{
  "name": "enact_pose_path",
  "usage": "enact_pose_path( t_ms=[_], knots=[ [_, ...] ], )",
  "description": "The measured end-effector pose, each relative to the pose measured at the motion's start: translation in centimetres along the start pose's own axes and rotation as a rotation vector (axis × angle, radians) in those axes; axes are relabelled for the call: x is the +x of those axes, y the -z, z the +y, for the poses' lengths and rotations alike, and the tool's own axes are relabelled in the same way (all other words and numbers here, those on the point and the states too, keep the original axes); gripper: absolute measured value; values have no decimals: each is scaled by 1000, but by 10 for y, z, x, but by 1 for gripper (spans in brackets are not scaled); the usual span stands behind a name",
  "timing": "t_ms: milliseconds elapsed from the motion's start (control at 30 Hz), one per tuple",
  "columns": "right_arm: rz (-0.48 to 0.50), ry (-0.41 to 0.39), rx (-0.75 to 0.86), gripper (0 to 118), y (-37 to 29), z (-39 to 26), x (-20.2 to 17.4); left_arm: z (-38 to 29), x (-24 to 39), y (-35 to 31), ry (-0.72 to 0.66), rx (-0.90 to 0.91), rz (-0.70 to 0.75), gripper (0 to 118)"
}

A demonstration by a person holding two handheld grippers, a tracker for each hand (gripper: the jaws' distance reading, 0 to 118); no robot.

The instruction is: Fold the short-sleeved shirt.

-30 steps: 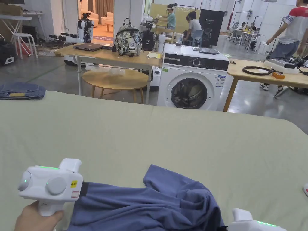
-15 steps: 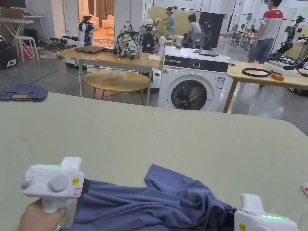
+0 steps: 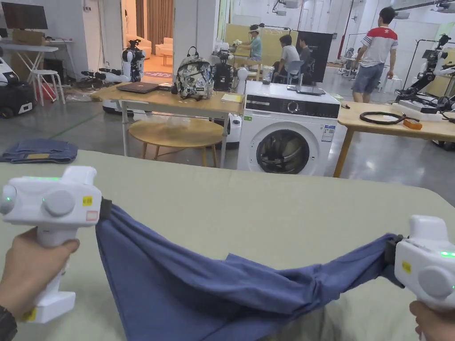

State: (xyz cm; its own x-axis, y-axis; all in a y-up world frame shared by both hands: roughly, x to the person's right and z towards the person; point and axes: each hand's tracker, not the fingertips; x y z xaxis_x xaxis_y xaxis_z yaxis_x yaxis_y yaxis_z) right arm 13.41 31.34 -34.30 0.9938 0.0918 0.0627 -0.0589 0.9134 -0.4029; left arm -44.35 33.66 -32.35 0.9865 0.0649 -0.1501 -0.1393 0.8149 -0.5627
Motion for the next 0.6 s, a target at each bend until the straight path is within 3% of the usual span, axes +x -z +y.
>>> enact_pose_path(
  t_ms=[333, 600],
  knots=[
    [-33, 5, 133, 5, -2, 96, 5, 89, -39, -40, -14, 119, 107, 0],
    [-39, 20, 191, 5, 12, 167, 3, 146, -71, -28, -42, 165, 129, 0]
  ],
)
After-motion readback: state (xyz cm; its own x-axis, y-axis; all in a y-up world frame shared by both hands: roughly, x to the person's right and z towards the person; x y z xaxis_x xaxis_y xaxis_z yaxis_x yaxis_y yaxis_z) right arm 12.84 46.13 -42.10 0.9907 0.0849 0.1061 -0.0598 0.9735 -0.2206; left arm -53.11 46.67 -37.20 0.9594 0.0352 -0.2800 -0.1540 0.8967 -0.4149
